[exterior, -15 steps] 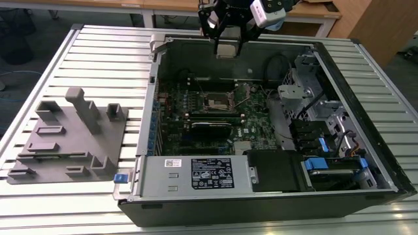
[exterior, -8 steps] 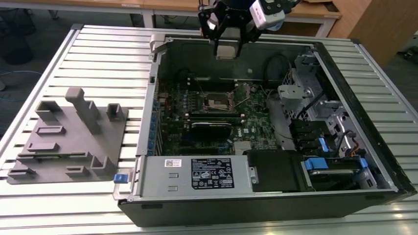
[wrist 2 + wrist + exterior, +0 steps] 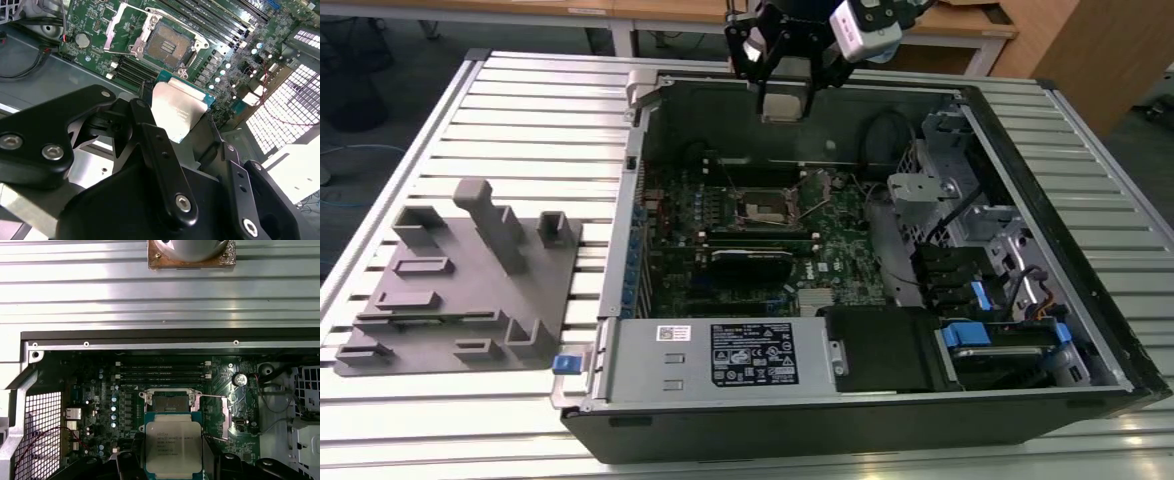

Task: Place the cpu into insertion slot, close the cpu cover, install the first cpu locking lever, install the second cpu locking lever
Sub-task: 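Place the cpu into insertion slot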

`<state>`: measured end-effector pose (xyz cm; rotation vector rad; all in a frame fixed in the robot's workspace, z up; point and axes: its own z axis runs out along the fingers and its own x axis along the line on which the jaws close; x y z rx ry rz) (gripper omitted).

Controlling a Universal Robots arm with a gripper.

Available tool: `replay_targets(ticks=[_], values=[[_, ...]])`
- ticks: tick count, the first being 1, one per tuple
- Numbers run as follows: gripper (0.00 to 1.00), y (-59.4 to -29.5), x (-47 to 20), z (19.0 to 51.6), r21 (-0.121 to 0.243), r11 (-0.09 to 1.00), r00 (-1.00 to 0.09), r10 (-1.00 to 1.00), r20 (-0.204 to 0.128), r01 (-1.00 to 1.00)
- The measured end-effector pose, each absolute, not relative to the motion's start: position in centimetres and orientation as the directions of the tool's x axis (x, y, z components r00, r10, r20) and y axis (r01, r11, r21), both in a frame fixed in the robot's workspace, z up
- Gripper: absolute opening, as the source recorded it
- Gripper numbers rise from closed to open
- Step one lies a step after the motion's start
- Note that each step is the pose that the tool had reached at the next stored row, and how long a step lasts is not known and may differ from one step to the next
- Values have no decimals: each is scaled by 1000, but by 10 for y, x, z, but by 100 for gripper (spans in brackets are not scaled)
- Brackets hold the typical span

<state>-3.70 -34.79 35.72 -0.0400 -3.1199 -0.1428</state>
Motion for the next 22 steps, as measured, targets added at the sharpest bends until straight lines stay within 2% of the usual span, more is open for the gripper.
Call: replay_targets(ticks=[22], values=[[54, -348, -37, 350, 90, 996, -1000, 25, 19, 26]])
